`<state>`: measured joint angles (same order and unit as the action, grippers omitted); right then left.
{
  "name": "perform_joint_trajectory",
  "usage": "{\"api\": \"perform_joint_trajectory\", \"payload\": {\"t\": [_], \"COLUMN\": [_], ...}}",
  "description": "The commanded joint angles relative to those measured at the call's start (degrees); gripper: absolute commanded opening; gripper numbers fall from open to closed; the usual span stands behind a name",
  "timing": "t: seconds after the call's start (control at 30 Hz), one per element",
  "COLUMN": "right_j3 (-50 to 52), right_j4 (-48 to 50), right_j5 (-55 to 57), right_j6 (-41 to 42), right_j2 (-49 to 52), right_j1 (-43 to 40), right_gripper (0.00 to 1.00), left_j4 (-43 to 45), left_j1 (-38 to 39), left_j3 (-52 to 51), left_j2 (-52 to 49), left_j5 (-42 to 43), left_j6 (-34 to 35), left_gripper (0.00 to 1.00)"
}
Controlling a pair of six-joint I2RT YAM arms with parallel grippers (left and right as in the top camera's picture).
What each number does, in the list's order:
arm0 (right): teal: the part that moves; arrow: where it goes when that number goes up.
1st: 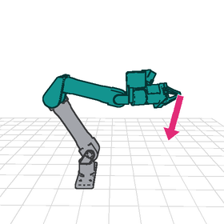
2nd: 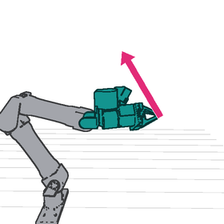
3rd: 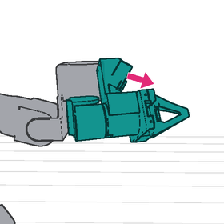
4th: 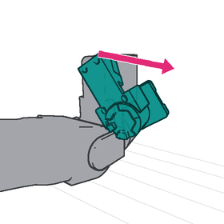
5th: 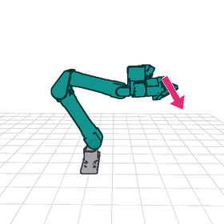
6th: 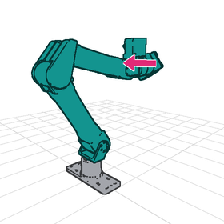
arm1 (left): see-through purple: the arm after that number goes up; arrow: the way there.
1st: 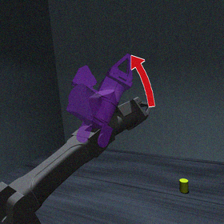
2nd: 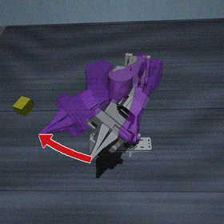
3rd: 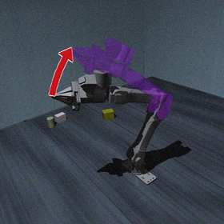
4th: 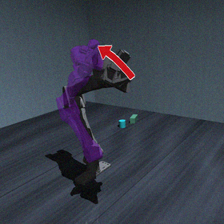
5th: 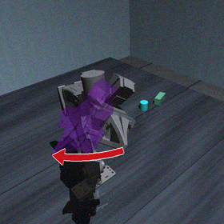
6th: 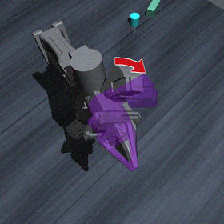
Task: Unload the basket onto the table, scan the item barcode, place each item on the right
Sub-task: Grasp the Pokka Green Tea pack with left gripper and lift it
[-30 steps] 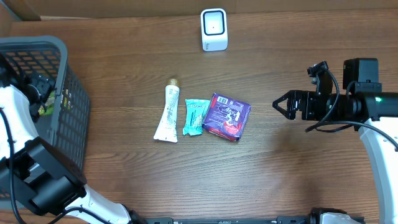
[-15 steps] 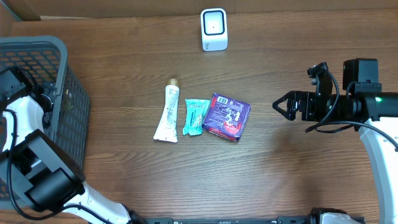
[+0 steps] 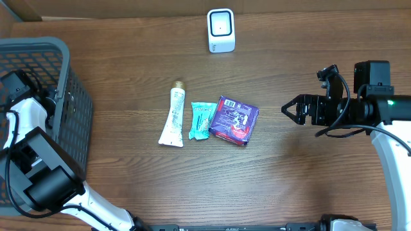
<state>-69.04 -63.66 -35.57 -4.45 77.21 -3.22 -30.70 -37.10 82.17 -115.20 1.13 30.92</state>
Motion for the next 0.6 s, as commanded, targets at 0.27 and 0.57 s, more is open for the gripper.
{"api": "perform_joint_trajectory", "payload": {"t": [0.27,0.57], "right_j3": [-1.4,-1.4], "right_j4": [0.8,1.7], "right_j5": [0.0,-0.1], "right_j6": [0.1,0.1], "right_j2": [-0.1,-0.1], "right_j1": [0.4,0.4], "right_gripper": [1.00,1.00], "left_j4": [-17.2,-21.3], "left_j1": [-0.1,0.0], "left_j3": [-1.4,2.1], "left_j2": [-3.3,-3.1], "left_j5": [0.0,0.4], "left_j6": [-3.7,-5.5], "left_gripper": [0.75,0.83]}}
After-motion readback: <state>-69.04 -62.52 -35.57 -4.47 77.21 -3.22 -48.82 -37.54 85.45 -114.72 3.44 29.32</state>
